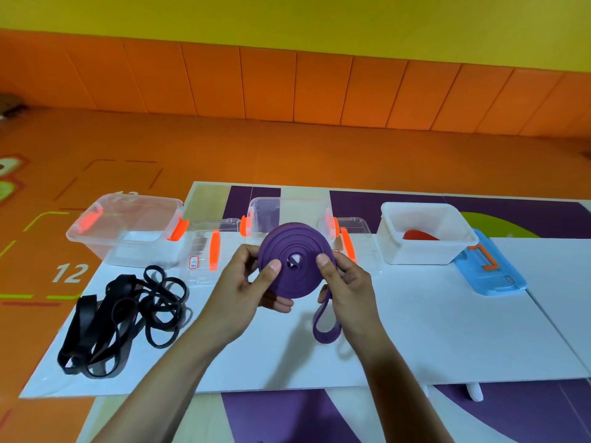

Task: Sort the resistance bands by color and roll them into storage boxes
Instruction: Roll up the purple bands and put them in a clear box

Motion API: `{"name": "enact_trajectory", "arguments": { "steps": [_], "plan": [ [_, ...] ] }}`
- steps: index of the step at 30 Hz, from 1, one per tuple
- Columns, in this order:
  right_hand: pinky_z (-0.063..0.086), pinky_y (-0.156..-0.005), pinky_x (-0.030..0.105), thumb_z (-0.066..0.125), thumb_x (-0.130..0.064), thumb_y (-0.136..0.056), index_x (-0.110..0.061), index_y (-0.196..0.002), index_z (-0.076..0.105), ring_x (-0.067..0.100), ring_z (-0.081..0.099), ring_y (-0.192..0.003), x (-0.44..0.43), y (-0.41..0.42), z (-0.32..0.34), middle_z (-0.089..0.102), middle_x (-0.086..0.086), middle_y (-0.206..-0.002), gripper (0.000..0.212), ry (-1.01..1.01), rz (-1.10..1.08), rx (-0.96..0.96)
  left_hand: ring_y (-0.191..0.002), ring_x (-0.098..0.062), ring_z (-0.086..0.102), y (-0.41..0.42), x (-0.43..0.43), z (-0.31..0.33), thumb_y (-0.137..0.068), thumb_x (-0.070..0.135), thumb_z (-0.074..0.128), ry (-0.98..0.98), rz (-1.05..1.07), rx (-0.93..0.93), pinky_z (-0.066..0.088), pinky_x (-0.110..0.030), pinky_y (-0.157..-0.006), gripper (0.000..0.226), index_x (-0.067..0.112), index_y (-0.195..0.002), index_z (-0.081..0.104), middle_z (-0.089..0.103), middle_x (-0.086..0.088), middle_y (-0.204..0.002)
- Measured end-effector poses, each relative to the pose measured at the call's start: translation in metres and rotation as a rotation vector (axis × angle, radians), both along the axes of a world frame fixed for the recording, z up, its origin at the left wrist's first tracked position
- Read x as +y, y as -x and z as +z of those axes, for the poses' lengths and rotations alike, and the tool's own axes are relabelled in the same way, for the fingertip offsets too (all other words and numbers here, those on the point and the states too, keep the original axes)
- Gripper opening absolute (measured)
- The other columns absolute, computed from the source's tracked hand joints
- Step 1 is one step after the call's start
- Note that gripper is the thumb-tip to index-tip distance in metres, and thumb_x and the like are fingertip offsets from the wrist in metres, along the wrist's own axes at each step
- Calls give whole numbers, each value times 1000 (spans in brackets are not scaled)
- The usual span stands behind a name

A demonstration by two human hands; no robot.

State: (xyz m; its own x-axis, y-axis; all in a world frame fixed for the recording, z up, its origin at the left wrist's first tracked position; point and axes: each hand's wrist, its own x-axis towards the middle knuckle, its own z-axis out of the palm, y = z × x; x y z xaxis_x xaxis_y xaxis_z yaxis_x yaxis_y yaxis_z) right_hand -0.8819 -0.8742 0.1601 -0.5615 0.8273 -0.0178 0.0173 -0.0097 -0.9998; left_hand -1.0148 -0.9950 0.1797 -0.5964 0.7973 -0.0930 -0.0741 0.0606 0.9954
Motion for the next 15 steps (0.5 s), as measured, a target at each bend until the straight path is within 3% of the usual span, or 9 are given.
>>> {"name": "enact_trajectory", "arguments": {
  "steps": [4, 6, 9, 12, 15],
  "plan": [
    [49, -57, 21, 64, -29, -99, -19, -102, 76, 11, 55, -58, 7, -7, -3, 71, -3, -76, 16, 3, 4, -30, -75, -46, 74, -4, 0, -2, -104, 22, 56, 139, -118, -151, 63, -48, -63, 25, 2, -117, 50, 64, -23, -113],
    [52, -60, 26, 67, -28, -97, -18, -101, 78, 15, 61, -63, 10, -13, -5, 75, 0, -80, 16, 37, 26, -35, -72, -40, 74, 8, -3, 0, -102, 33, 59, 247, -159, 12, 63, -49, -63, 32, 3, -110, 58, 64, -16, -109],
    [58, -74, 41, 70, -29, -94, -17, -98, 80, 30, 73, -80, 13, -18, -6, 79, 7, -89, 16, 56, 112, -76, -62, -36, 70, 24, -6, 7, -97, 38, 64, 237, -149, 185, 60, -42, -59, 21, 21, -111, 65, 68, -2, -100],
    [57, -76, 39, 71, -27, -93, -16, -95, 81, 23, 74, -82, 7, -13, -7, 79, 9, -90, 15, 61, 204, -85, -54, -32, 65, 29, -7, 7, -96, 33, 68, 239, -302, 239, 56, -37, -53, 18, 20, -108, 69, 73, -3, -95],
    [59, -75, 36, 72, -27, -93, -14, -97, 80, 23, 75, -84, 2, -5, -6, 79, 8, -91, 16, 78, 171, -88, -50, -29, 65, 32, -8, -2, -97, 29, 68, 224, -275, 263, 57, -38, -52, 16, 14, -103, 69, 74, -2, -93]
  ]
}}
